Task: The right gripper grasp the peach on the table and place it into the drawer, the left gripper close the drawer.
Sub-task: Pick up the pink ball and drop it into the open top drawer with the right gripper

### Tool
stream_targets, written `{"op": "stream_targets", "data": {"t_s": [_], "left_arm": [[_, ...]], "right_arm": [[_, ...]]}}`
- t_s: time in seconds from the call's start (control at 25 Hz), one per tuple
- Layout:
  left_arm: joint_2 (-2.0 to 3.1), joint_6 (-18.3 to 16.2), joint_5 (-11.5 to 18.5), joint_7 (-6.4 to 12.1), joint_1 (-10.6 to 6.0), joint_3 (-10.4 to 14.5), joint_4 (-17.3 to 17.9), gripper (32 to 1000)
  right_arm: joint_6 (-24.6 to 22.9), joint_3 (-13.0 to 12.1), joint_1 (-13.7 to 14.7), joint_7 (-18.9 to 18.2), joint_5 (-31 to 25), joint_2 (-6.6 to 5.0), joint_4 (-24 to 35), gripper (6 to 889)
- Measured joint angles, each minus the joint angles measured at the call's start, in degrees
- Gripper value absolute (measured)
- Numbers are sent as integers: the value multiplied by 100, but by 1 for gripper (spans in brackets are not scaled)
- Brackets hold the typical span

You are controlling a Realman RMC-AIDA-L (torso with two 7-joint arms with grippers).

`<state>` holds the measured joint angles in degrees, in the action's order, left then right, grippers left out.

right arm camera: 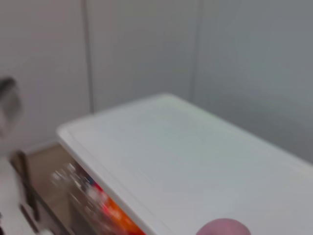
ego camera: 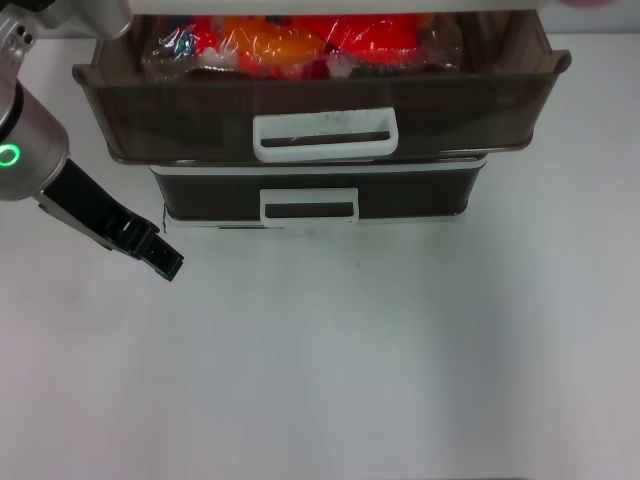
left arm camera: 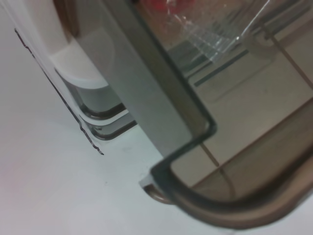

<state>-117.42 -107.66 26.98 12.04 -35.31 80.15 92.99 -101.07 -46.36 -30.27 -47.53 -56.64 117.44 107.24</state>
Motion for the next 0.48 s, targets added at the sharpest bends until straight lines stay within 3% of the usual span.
{"op": "stream_targets", "data": {"t_s": [0.2, 0.28, 0.32, 0.48], "left_arm": [[0, 0, 0, 0, -24, 1, 0, 793], [-3, 0, 0, 0, -33, 4, 0, 792], [-6, 0, 0, 0, -39, 4, 0, 792], [-8, 0, 1, 0, -44, -3, 1, 792]], "right_arm": [[12, -174, -154, 97, -562, -20, 163, 35], [115, -422, -346, 29, -558, 10, -246, 35], [115, -422, -346, 29, -558, 10, -246, 35], [343, -683, -689, -245, -560, -9, -1440, 36]]}}
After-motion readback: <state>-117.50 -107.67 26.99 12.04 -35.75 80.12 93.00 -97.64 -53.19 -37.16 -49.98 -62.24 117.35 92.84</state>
